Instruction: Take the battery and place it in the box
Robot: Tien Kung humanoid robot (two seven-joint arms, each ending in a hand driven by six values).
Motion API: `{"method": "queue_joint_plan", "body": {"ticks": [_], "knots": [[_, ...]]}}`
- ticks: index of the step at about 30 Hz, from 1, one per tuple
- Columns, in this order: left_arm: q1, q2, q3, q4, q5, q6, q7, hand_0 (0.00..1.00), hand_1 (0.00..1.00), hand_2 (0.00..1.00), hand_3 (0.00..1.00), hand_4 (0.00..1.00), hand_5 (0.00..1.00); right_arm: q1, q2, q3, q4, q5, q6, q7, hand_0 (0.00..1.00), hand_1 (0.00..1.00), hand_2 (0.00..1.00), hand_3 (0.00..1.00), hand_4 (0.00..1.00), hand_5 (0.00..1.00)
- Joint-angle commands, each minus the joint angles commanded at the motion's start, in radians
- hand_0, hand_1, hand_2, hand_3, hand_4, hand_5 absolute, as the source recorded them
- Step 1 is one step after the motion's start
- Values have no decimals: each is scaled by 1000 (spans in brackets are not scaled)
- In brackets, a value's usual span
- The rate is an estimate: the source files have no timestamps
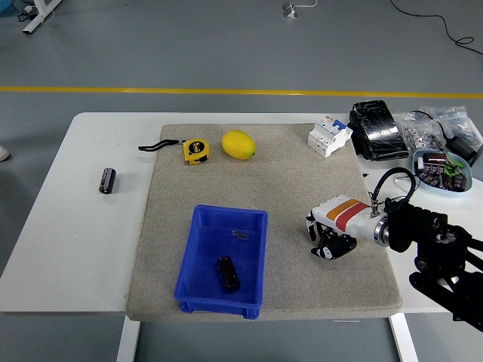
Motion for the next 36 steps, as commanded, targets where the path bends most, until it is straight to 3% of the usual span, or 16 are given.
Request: {"method": "queue_joint_plan", "body": {"ticks": [4,5,12,16,17,22,23,28,29,34,35,36], "knots": [[1,0,-1,0,1,-1,0,672,641,659,637,655,679,0,1,0,1,-2,-3,2,239,357,425,440,761,265],[1,0,-1,0,1,-1,0,671,642,659,637,655,679,0,1,0,1,-3,-4,2,229,349,415,437,775,219],[2,1,-2,0,2,-4,1,672,643,659,637,655,679,-1,-3,3,19,-9,0,-3,220,346,414,434,762,236],[0,1,-3,0,5,-4,1,672,643,659,637,655,679,4,-9,14,46,-11,40,-27,220,346,414,434,762,236],[-1,1,-3,0,4,-5,1,672,641,659,637,656,679,5,-11,16,52,-16,46,-31,317,396,459,465,725,258],[-4,2,-2,0,3,-5,-1,672,641,659,637,656,679,9,-20,34,86,-42,83,-56,317,396,459,465,725,258],[-4,2,-2,1,3,-4,-1,672,638,659,636,655,679,10,-21,35,92,-47,89,-60,342,417,494,500,806,274],[-6,2,-1,1,1,-4,-1,672,638,659,636,655,679,15,-19,34,96,-69,103,-58,342,417,494,500,806,274],[-6,2,-1,1,0,-4,-2,672,637,657,636,655,678,16,-18,32,95,-74,111,-59,465,522,680,668,971,344],[-7,2,0,1,-3,-4,-3,672,637,657,636,655,678,16,-21,28,95,-94,124,-58,465,522,680,668,971,344],[-6,2,0,1,-2,-4,-2,672,637,660,635,655,678,15,-22,28,96,-97,126,-58,519,580,719,767,998,348],[-6,2,-1,1,-2,-4,-2,672,637,660,635,655,678,15,-23,27,97,-101,127,-58,519,580,719,767,998,348]]}}
